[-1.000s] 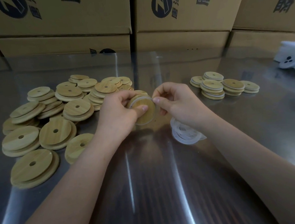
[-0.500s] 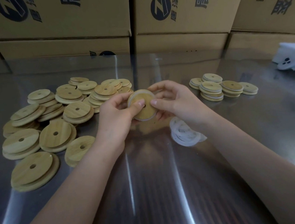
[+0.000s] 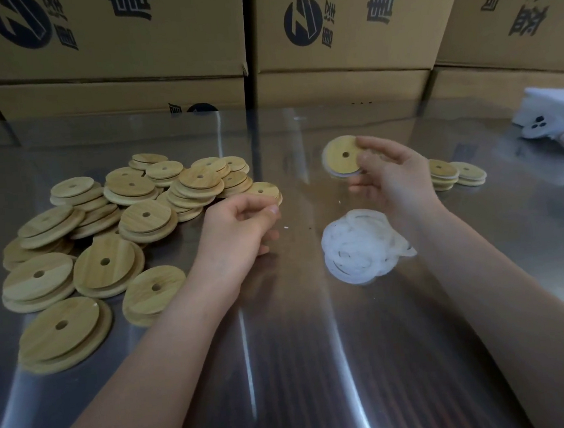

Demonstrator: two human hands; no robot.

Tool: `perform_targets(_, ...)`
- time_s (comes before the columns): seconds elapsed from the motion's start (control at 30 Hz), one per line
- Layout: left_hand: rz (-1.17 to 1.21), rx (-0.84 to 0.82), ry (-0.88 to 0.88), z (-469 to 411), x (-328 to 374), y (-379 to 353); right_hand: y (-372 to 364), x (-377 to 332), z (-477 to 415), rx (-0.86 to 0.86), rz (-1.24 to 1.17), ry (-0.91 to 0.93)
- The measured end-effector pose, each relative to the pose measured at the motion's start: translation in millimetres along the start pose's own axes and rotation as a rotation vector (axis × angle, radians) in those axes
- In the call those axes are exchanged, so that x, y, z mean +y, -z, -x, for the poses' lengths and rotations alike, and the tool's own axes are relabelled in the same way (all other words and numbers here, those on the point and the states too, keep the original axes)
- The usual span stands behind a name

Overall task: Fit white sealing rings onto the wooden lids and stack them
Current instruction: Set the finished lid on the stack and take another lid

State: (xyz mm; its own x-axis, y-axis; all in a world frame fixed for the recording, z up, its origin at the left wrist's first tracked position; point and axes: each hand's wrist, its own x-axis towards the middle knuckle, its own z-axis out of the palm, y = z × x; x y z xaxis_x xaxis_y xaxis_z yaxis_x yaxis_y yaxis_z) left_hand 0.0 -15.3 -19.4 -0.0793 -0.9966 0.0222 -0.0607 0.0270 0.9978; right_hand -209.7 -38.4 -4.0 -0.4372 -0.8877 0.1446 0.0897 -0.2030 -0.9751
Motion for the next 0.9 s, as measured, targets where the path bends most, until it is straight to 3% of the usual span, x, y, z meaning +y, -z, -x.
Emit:
perform_targets(0.3, -0.183, -0.023, -0.115, -2, -5, -3, 42, 5, -31, 0.387, -0.175, -0.073)
perform_targets(0.47, -0.292, -0.024, -0.173, -2, -8, -5, 51, 13, -42, 0.442, -0.044, -0.081)
perform_targets(0.67, -0.335, 0.006, -0.218, -4, -9, -4, 55, 18, -48, 0.479, 0.283, -0.060)
perform_targets(0.9, -0.463, 0.090, -0.288, -4, -8, 0, 56, 20, -48, 0.407, 0.467, -0.062)
